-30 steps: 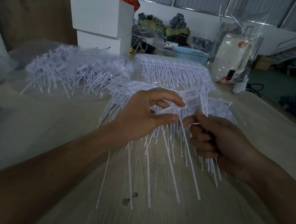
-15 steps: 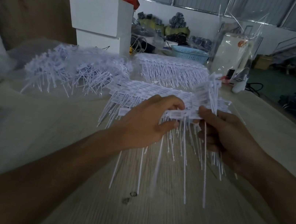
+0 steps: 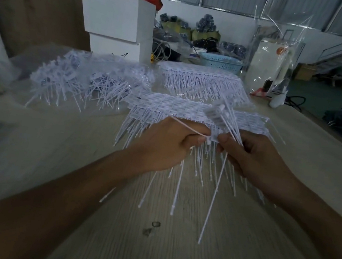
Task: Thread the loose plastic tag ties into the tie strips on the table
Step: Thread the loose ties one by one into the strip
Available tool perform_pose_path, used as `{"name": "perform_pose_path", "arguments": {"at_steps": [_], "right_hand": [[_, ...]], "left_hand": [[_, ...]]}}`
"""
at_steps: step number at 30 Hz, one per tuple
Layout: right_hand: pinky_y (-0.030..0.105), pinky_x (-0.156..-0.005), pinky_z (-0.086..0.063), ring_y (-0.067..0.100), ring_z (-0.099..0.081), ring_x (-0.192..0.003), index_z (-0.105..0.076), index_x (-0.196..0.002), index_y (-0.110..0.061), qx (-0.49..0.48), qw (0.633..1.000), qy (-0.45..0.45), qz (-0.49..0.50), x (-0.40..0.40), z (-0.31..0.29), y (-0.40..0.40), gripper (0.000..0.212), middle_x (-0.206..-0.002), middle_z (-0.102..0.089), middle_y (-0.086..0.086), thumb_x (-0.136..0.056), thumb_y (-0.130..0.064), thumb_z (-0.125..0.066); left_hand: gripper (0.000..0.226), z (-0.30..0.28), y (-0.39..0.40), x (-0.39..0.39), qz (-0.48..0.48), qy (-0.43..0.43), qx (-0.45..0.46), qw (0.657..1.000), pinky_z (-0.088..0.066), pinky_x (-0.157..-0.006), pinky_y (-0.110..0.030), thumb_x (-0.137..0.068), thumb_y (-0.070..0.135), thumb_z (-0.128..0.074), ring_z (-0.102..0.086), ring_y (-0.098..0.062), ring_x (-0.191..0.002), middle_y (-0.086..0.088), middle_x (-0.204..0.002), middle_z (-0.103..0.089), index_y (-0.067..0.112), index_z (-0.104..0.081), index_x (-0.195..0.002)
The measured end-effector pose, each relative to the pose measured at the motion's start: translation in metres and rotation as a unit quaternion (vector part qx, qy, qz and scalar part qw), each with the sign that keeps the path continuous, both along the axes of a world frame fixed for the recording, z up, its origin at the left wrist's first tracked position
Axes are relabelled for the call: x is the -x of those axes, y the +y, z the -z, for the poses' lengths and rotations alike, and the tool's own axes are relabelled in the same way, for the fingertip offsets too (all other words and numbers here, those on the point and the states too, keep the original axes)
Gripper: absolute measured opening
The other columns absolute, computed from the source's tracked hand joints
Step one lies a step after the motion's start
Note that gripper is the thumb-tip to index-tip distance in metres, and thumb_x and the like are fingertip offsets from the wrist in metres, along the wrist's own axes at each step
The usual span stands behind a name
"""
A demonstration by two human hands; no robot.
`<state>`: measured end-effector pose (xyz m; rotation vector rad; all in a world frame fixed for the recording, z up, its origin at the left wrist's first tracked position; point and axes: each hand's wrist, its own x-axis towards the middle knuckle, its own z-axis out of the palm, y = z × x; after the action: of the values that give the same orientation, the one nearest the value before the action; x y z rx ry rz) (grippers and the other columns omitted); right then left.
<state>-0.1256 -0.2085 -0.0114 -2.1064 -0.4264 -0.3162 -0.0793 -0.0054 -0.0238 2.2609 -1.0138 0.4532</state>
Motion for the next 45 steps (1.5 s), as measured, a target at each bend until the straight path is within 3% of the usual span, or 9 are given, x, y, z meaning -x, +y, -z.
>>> {"name": "perform_pose_path", "arguments": {"at_steps": [5, 8, 11, 17, 21, 29, 36, 41, 45], "right_hand": [[0.019, -0.052, -0.028, 0.009, -0.041, -0.051, -0.049, -0.07, -0.025, 0.169, 0.98, -0.106, 0.015, -0.001, 0.001, -0.004, 0.028, -0.054, -0.038, -0.007, -0.096, -0.037, -0.053], [0.015, -0.054, -0.032, 0.005, -0.045, -0.055, -0.062, -0.081, -0.023, 0.118, 0.989, -0.089, 0.013, -0.003, 0.001, -0.004, 0.021, -0.059, -0.049, -0.01, -0.096, -0.035, -0.053], [0.012, -0.052, -0.033, 0.004, -0.045, -0.053, -0.065, -0.091, -0.019, 0.056, 0.997, -0.056, 0.015, -0.004, 0.001, -0.003, 0.01, -0.063, -0.053, -0.01, -0.098, -0.024, -0.06], [0.023, -0.041, -0.032, 0.014, -0.038, -0.046, -0.066, -0.094, -0.018, -0.143, 0.987, 0.068, -0.014, -0.001, 0.0, 0.0, 0.027, -0.056, -0.046, 0.003, -0.083, -0.042, -0.067], [0.023, -0.042, -0.033, 0.017, -0.037, -0.047, -0.069, -0.075, -0.018, -0.113, 0.988, 0.096, -0.036, 0.0, 0.0, 0.0, 0.033, -0.057, -0.041, 0.01, -0.084, -0.049, -0.064], [0.025, -0.042, -0.031, 0.016, -0.033, -0.045, -0.058, -0.064, -0.018, -0.151, 0.978, 0.141, -0.04, -0.002, 0.004, 0.0, 0.038, -0.058, -0.038, 0.008, -0.089, -0.047, -0.057], [0.02, -0.039, -0.025, 0.014, -0.027, -0.041, -0.053, -0.062, -0.018, -0.112, 0.97, 0.207, -0.058, -0.002, 0.006, -0.001, 0.044, -0.053, -0.032, 0.002, -0.102, -0.036, -0.048], [0.019, -0.041, -0.024, 0.014, -0.028, -0.044, -0.055, -0.062, -0.02, -0.096, 0.966, 0.225, -0.078, -0.002, 0.008, -0.002, 0.04, -0.055, -0.032, 0.003, -0.093, -0.045, -0.055], [0.021, -0.041, -0.031, 0.015, -0.034, -0.043, -0.058, -0.069, -0.014, -0.14, 0.965, 0.213, -0.062, -0.006, 0.009, -0.002, 0.039, -0.057, -0.043, 0.007, -0.092, -0.046, -0.053]], "left_hand": [[0.037, -0.003, 0.0, 0.002, 0.019, 0.053, 0.03, 0.998, -0.05, -0.075, -0.032, -0.1, 0.01, -0.055, -0.065, -0.012, -0.071, 0.005, -0.077, -0.07, 0.033, -0.06, -0.072], [0.014, -0.001, 0.0, 0.002, 0.027, 0.064, 0.041, 0.997, -0.051, -0.071, -0.032, -0.099, 0.015, -0.059, -0.066, -0.01, -0.071, 0.009, -0.081, -0.07, 0.017, -0.071, -0.092], [0.017, 0.004, -0.001, 0.005, 0.034, 0.05, 0.013, 0.998, -0.055, -0.065, -0.04, -0.098, 0.023, -0.059, -0.066, -0.016, -0.066, 0.003, -0.082, -0.07, 0.023, -0.064, -0.115], [0.021, 0.004, -0.004, 0.007, 0.018, 0.001, 0.026, 0.999, -0.053, -0.055, -0.037, -0.093, 0.032, -0.056, -0.059, -0.01, -0.054, 0.005, -0.067, -0.063, 0.024, -0.058, -0.112], [0.015, 0.0, -0.002, 0.005, -0.002, -0.013, 0.076, 0.997, -0.052, -0.054, -0.04, -0.095, 0.024, -0.06, -0.06, -0.017, -0.054, 0.003, -0.065, -0.061, 0.024, -0.058, -0.11], [0.019, -0.001, 0.0, 0.005, -0.024, -0.026, 0.014, 0.999, -0.053, -0.067, -0.037, -0.1, 0.034, -0.055, -0.063, -0.014, -0.078, 0.007, -0.092, -0.07, 0.028, -0.068, -0.112], [0.01, 0.001, 0.003, 0.006, -0.022, -0.09, -0.062, 0.994, -0.053, -0.068, -0.042, -0.1, 0.028, -0.05, -0.056, -0.019, -0.089, 0.013, -0.08, -0.047, 0.029, -0.059, -0.096], [0.024, 0.003, 0.005, 0.005, -0.034, -0.142, -0.106, 0.984, -0.052, -0.066, -0.038, -0.096, 0.023, -0.05, -0.057, -0.019, -0.091, 0.005, -0.088, -0.058, 0.027, -0.066, -0.114], [0.031, 0.006, 0.003, 0.004, -0.053, -0.074, -0.039, 0.995, -0.052, -0.083, -0.037, -0.097, 0.037, -0.057, -0.055, -0.012, -0.109, 0.012, -0.111, -0.064, 0.034, -0.061, -0.128]]}}
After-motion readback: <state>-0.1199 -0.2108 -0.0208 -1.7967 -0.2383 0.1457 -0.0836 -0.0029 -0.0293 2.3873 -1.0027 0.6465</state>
